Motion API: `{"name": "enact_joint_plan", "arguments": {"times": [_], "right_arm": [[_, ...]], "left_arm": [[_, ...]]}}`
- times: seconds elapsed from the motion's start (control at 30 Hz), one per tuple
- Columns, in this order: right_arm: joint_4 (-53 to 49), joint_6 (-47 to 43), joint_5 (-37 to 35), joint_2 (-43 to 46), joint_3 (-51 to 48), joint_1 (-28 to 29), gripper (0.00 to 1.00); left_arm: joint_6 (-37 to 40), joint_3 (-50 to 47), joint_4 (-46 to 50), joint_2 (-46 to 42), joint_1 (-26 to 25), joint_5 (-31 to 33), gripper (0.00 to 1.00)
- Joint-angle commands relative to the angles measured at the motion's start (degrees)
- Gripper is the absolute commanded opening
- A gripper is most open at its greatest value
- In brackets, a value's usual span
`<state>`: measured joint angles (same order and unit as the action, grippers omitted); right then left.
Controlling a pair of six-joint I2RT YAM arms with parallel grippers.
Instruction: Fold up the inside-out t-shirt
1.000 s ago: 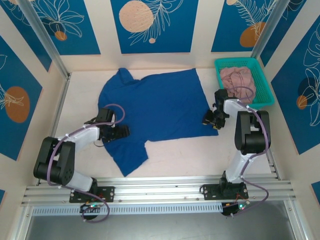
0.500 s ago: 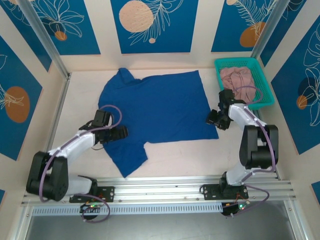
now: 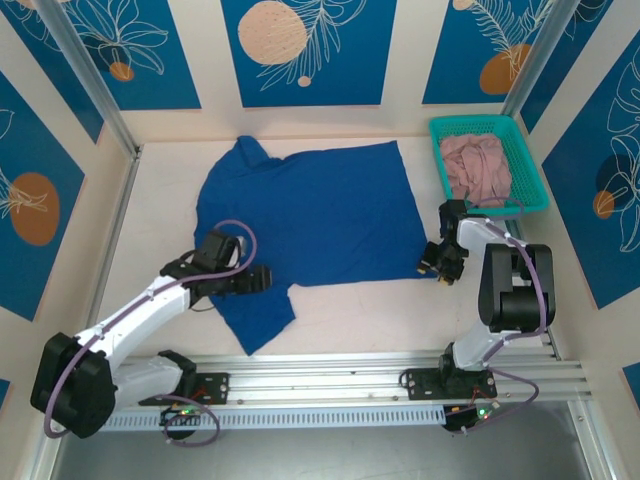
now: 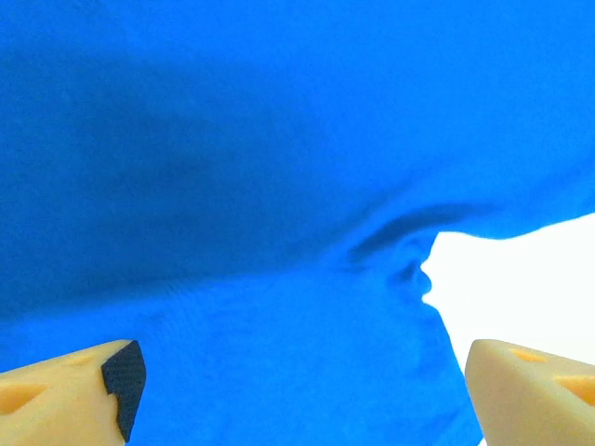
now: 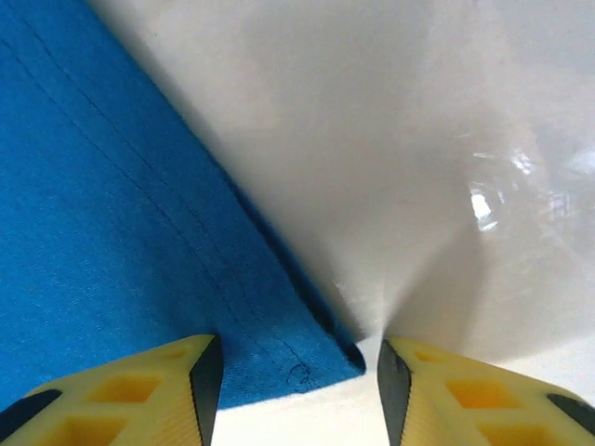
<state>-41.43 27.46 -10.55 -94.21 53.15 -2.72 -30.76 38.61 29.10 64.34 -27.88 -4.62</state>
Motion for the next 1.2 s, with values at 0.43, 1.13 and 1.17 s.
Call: {"name": "enact_joint_plan", "arguments": {"times": [0.43,1.13,1.17], "right_arm": [[3.37,-0.14,2.46,3.01,0.49,0.21,0.00],[3.99,-1.02,3.87,4.83,-0.15,0.32,0.00],[3.91,-1.02,3.78,4.92,-0.15,0.34,0.00]], "left_arm": [[-17.96,-5.73,22.76,-9.80,-16.23,8.92,0.63],[-24.50,-11.76,10.38,-0.59,-25.57,1.97,0.41],[-24.65,-12.01,10.04,-0.36,-25.78,1.86,0.38]]}}
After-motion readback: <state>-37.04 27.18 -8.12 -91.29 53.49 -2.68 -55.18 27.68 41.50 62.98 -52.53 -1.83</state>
